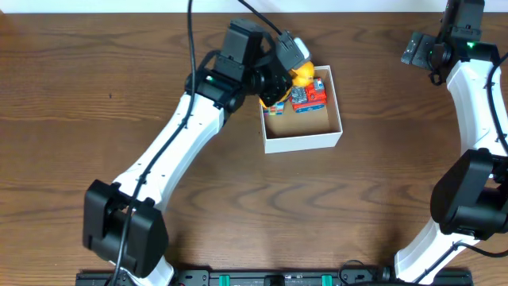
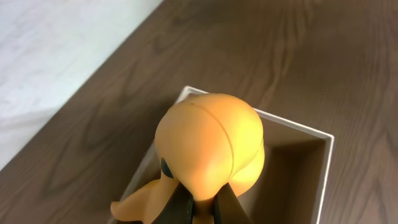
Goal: Pack container
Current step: 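Lower the duck into the box and open the left gripper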
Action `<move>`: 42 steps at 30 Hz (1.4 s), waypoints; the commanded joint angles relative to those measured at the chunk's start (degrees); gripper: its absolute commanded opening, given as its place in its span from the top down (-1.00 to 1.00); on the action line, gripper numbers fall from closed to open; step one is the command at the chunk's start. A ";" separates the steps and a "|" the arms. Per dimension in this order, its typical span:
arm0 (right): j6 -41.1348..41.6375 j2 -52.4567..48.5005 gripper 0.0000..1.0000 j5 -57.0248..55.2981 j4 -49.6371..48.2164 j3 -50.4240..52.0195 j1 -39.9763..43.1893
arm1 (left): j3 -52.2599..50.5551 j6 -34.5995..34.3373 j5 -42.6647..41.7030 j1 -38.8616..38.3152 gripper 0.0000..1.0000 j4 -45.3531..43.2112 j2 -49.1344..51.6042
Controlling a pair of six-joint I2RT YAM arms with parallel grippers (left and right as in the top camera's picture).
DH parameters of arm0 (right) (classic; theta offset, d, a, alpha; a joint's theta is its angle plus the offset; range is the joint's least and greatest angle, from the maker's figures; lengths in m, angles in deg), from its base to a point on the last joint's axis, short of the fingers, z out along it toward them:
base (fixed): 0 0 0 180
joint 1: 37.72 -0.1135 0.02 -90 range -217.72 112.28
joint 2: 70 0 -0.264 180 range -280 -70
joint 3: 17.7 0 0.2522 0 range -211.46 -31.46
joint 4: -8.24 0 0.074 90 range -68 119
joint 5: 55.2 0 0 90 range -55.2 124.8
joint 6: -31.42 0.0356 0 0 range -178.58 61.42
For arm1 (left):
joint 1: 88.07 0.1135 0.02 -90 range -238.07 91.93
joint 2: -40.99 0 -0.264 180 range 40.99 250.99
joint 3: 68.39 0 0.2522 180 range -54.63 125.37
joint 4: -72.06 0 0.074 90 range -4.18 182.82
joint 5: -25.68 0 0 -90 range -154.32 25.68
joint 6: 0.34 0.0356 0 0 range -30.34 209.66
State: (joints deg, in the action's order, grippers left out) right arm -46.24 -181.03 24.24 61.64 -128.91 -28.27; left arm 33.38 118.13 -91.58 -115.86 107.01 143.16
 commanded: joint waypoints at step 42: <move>-0.63 0.85 -0.99 -0.81 0.02 -0.46 0.24 | 1.09 1.29 -1.53 -3.45 -0.05 8.52 10.95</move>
State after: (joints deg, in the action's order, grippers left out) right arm -46.24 -181.03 24.24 61.61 -128.91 -28.24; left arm 33.38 119.11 -92.85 -119.58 115.40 153.35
